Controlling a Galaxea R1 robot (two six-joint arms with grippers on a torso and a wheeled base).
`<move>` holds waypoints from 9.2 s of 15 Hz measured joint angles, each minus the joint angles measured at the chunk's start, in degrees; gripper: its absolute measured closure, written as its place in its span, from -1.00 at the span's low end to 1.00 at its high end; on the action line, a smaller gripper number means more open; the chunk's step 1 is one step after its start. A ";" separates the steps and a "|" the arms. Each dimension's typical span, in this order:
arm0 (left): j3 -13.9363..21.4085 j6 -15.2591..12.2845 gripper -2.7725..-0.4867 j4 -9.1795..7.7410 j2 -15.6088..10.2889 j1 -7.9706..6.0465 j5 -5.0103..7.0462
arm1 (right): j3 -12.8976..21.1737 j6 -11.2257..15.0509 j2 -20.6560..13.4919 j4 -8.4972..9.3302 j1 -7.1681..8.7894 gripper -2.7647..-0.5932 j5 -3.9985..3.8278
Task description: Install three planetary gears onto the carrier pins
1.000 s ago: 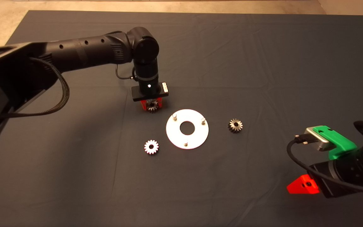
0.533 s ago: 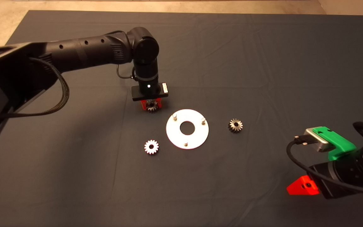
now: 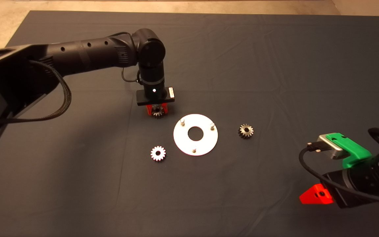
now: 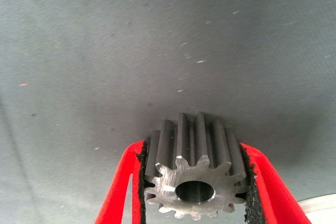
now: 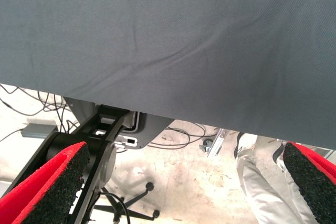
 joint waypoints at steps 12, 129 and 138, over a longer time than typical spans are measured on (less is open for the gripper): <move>1.65 1.95 0.72 -1.57 2.70 -1.58 1.44 | 0.00 0.00 0.03 0.00 0.00 -0.99 0.02; 17.70 -2.02 -0.11 -3.85 -4.76 -4.43 1.46 | -0.02 0.00 1.56 0.00 -2.51 -0.99 0.02; 37.01 -17.94 -0.35 -1.45 -15.52 -4.43 1.72 | -0.02 0.00 1.58 0.00 -2.51 -0.99 0.00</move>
